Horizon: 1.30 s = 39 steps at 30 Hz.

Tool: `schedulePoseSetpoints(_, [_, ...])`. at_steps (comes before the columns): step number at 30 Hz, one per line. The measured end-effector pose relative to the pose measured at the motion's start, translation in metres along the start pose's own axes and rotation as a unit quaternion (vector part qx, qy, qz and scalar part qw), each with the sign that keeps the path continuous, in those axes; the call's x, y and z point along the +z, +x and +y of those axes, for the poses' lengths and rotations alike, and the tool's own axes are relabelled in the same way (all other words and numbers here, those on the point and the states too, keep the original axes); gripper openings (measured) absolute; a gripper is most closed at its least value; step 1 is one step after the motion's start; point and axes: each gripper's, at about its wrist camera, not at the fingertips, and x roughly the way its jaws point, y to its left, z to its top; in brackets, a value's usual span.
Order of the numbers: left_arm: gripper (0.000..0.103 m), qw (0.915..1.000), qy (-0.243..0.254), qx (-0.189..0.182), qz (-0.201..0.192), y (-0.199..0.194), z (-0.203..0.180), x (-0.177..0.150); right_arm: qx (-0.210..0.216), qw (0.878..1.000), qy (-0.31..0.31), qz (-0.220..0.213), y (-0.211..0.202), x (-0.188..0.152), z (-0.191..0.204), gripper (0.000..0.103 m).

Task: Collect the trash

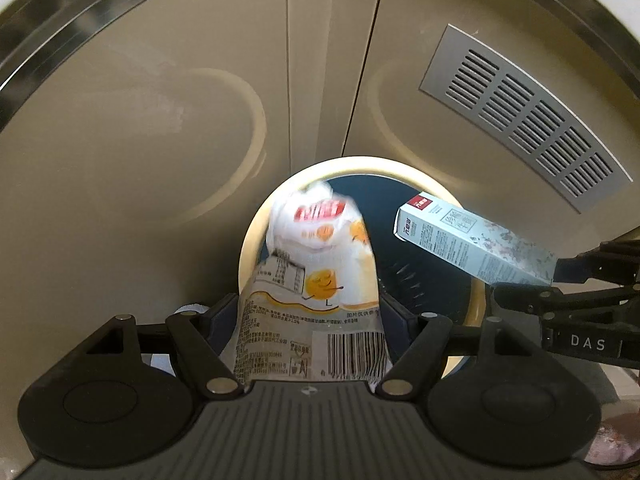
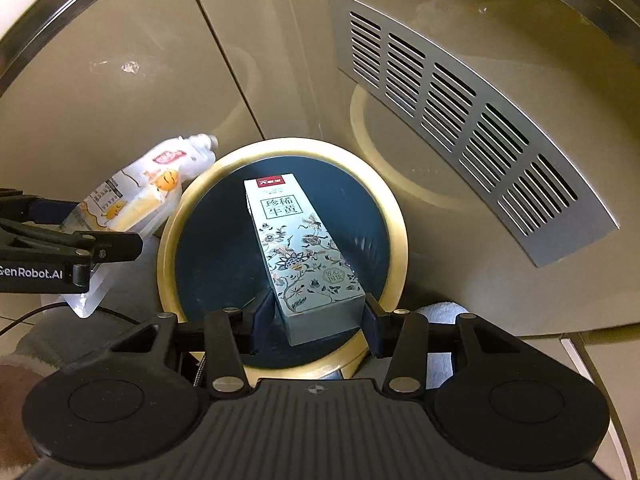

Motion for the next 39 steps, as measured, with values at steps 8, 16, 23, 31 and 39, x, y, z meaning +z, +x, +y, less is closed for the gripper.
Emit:
schedulePoseSetpoints(8, [0.103, 1.0, 0.004, -0.003, -0.007, -0.003, 0.0, 0.0, 0.007, 1.0, -0.001, -0.007, -0.002, 0.008, 0.003, 0.049])
schedulePoseSetpoints(16, [0.103, 0.9995, 0.008, 0.021, -0.021, -0.024, -0.001, -0.005, 0.007, 1.0, 0.011, -0.025, -0.034, 0.007, 0.0, 0.077])
schedulePoseSetpoints(23, [0.103, 0.9975, -0.009, 0.021, -0.067, -0.075, 0.01, -0.027, 0.005, 0.998, -0.021, -0.064, -0.084, -0.01, 0.011, 0.082])
schedulePoseSetpoints(31, [0.103, 0.9899, -0.065, 0.041, -0.119, -0.131, 0.04, -0.055, -0.014, 0.992, -0.01, -0.127, -0.137, -0.034, 0.009, 0.086])
schedulePoseSetpoints(39, [0.103, 0.9901, -0.049, 0.041, -0.125, -0.135, 0.029, -0.057, -0.016, 0.99, -0.016, -0.139, -0.134, -0.04, 0.013, 0.088])
